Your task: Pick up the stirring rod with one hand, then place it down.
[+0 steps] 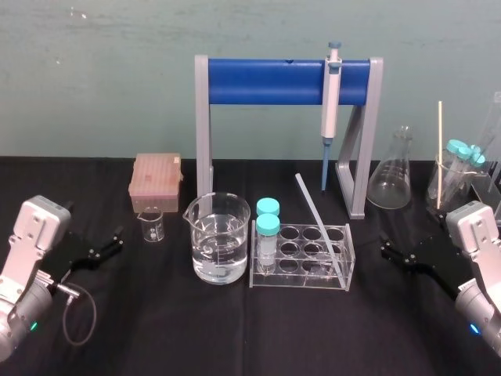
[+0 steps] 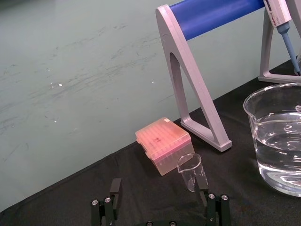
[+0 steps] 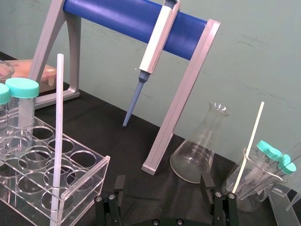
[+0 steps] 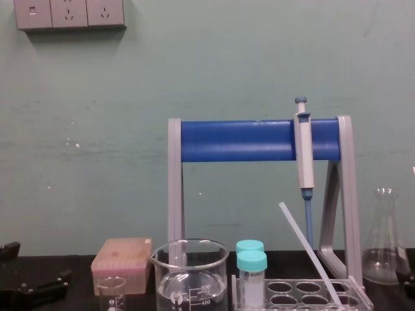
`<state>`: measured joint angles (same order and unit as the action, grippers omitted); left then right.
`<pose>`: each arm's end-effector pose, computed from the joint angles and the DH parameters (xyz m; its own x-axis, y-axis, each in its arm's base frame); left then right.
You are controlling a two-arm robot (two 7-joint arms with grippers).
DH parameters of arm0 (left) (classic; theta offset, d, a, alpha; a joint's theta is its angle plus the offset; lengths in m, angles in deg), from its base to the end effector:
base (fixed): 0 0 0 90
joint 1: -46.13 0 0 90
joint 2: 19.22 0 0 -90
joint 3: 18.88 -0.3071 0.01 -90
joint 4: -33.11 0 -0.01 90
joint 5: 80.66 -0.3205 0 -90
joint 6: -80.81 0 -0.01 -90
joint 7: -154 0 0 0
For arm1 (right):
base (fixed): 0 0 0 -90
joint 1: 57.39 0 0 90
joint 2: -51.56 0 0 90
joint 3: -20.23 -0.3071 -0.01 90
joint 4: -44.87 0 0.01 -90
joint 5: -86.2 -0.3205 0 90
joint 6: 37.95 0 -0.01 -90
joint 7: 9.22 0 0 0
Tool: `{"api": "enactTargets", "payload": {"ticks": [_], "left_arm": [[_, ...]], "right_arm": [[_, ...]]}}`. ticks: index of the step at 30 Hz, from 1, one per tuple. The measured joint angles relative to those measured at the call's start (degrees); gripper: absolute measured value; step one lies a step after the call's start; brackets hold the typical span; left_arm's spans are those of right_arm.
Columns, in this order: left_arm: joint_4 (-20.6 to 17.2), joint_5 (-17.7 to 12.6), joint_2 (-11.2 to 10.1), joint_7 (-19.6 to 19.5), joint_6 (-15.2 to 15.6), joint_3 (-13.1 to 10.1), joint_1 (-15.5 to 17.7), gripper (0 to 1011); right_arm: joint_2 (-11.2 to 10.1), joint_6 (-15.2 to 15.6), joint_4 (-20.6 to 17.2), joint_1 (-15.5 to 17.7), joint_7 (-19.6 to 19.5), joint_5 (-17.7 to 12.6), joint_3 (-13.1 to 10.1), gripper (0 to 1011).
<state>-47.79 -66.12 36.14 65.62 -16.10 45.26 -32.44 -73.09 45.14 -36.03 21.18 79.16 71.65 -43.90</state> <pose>0.3719 0.0893 -0.3183 0.2923 0.8803 0.3738 -0.9552 0.2874 0.0702 0.3719 -0.0893 -0.3183 0.2924 -0.8802 0.3737 0.9552 0.2874 -0.0703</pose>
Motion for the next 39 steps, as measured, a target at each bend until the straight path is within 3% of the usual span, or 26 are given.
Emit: {"api": "enactTargets", "payload": {"ticks": [39], "left_arm": [[0.0, 0.0, 0.0, 0.0, 0.0, 0.0, 0.0, 1000]], "right_arm": [[0.0, 0.0, 0.0, 0.0, 0.0, 0.0, 0.0, 1003]]}}
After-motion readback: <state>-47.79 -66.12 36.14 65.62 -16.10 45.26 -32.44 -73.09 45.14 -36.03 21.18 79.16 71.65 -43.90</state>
